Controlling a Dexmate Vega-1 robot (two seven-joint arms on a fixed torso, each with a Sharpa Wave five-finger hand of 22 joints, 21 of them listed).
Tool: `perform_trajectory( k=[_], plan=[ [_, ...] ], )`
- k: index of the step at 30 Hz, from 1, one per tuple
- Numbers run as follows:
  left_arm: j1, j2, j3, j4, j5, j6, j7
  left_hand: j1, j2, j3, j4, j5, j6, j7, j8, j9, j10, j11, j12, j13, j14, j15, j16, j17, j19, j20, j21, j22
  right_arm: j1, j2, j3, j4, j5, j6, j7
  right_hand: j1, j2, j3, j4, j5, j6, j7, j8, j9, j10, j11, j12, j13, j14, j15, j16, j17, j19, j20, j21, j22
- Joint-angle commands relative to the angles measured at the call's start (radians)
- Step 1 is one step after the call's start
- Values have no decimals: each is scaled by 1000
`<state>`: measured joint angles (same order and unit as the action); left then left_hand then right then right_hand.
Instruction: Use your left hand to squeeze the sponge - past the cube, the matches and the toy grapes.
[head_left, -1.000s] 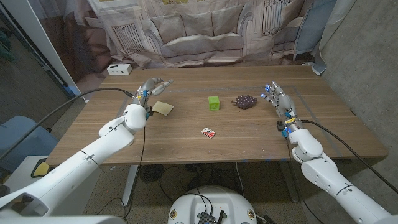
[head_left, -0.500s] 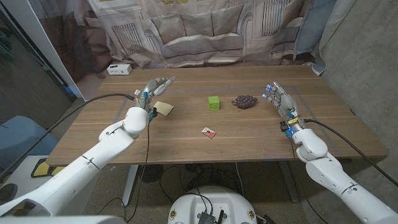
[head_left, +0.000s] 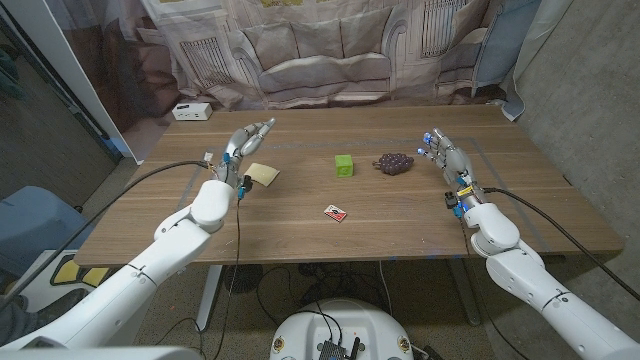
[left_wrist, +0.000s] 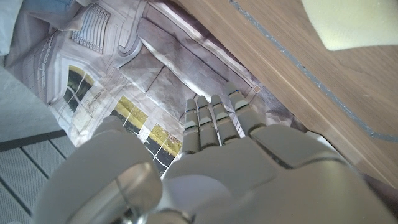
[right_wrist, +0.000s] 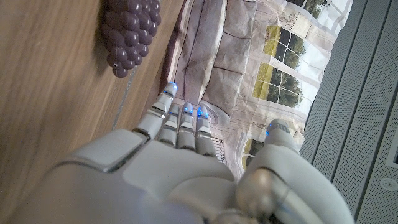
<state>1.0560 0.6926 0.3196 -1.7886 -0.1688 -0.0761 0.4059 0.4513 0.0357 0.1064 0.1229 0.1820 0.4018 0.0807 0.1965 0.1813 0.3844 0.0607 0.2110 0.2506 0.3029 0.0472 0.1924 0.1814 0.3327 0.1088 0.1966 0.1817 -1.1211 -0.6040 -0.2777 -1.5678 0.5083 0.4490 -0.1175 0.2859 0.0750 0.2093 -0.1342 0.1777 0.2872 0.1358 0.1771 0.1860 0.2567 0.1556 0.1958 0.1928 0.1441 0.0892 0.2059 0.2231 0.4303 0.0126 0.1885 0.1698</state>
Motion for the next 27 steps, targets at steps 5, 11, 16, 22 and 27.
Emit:
perform_trajectory(
  k=[5, 11, 16, 22, 27],
  plan=[
    [40, -36, -10, 45, -118, -166, -99, -5, 8, -6, -2, 9, -20, 12, -11, 2, -16, 20, -5, -5, -13, 12, -9, 1, -15, 5, -2, 0, 47, 6, -18, 45, -23, 24, 21, -2, -13, -7, 3, -2, -3, -2, 7, 2, -2, -1, -2, 3, -3, 3, -1, 3, -6, 0, -1, 3],
    [19, -68, 6, 81, -152, -217, -140, -13, 5, -11, -3, 8, -57, 16, -21, 2, -46, 26, -14, -11, -39, 23, -15, 1, -28, 10, -4, 0, 72, 7, -23, 72, -20, 38, 45, -7, -18, -12, 4, -1, -20, 0, 4, 2, -18, -1, -7, 3, -20, 5, -6, 3, -26, -1, -6, 3],
    [20, -93, 11, 103, -154, -260, -137, -21, 3, -16, -4, 7, -86, 19, -24, 2, -70, 27, -19, -16, -59, 22, -16, 1, -43, 10, -7, 0, 93, 11, -34, 99, -15, 43, 69, -16, -26, -20, 7, 0, -58, -11, 0, 1, -59, -15, -14, 3, -62, -2, -16, 2, -65, -3, -10, 3],
    [18, -128, 18, 151, -189, -317, -161, -32, 0, -22, -4, 8, -126, 19, -28, 1, -96, 31, -23, -22, -88, 27, -19, 1, -66, 7, -11, 0, 125, 19, -53, 149, 3, 58, 124, -27, -38, -30, 7, 2, -101, -16, 1, 0, -125, -19, -19, 2, -129, -17, -26, -1, -137, -13, -14, 3],
    [8, -164, 27, 212, -224, -352, -179, -38, -1, -25, -4, 8, -142, 18, -26, 1, -114, 22, -24, -26, -105, 26, -19, 1, -80, 4, -12, 0, 144, 27, -64, 184, 29, 69, 170, -30, -39, -33, 8, 4, -140, -12, -5, 0, -163, -22, -22, 1, -161, -15, -27, -3, -165, -23, -14, 3]
  ],
)
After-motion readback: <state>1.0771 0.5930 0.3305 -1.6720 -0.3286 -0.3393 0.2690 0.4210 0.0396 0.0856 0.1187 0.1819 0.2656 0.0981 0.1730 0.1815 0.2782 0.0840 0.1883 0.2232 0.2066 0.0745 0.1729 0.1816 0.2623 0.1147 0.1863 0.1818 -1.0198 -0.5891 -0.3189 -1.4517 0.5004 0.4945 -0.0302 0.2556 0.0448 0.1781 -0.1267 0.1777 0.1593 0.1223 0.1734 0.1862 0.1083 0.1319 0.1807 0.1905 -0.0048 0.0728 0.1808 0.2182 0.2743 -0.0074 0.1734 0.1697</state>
